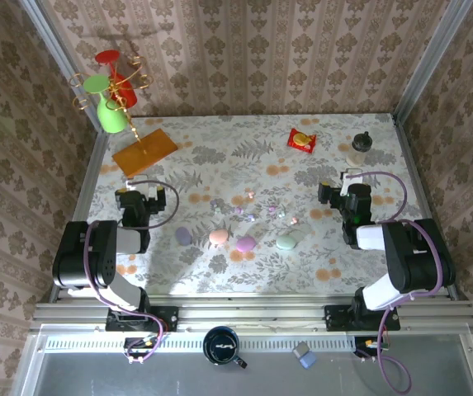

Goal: Insert the wireless bluetooth earbuds into the charging case

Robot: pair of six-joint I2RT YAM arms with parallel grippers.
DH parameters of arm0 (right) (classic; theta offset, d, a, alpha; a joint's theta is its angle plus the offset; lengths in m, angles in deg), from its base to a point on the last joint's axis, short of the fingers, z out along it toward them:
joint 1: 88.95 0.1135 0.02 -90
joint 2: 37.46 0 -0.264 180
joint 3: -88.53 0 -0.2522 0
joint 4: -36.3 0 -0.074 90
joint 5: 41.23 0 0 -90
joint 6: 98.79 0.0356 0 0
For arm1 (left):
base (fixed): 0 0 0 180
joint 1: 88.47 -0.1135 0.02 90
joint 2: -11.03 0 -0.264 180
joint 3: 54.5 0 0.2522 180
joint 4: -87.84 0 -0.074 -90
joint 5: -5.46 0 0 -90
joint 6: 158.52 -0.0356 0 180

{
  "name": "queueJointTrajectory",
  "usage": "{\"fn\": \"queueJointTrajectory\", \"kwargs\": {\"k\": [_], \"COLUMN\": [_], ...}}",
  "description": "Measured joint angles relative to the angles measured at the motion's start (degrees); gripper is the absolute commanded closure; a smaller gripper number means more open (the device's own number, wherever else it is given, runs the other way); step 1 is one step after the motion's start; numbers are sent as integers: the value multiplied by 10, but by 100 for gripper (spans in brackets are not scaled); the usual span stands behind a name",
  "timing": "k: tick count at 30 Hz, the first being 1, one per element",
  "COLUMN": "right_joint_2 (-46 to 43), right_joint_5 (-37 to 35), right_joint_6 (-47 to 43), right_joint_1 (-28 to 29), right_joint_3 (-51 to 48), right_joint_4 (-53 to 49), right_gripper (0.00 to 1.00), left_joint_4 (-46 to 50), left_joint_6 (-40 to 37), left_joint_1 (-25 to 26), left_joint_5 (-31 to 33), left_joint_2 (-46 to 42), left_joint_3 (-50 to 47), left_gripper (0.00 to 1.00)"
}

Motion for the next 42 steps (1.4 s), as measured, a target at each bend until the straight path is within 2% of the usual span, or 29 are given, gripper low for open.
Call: {"fn": "queueJointTrajectory", "kwargs": {"k": [34, 38, 42], "right_joint_2": [-4, -46, -139], "right_joint_5": [17, 16, 15], "right_joint_6": [-1, -3, -2], "right_joint_1": [1, 4, 9], "right_joint_3": [-1, -6, -4], "right_joint_4": [0, -19, -90], "right_gripper": [0, 0, 0], "left_joint_4": [0, 14, 37], "left_joint_6": [0, 0, -5], "left_joint_1": [-1, 2, 15], "left_joint_5": [-11, -9, -1], "left_joint_2": [0, -25, -79], "left_joint_3": [0, 0, 0], "left_gripper": [0, 0, 0]}}
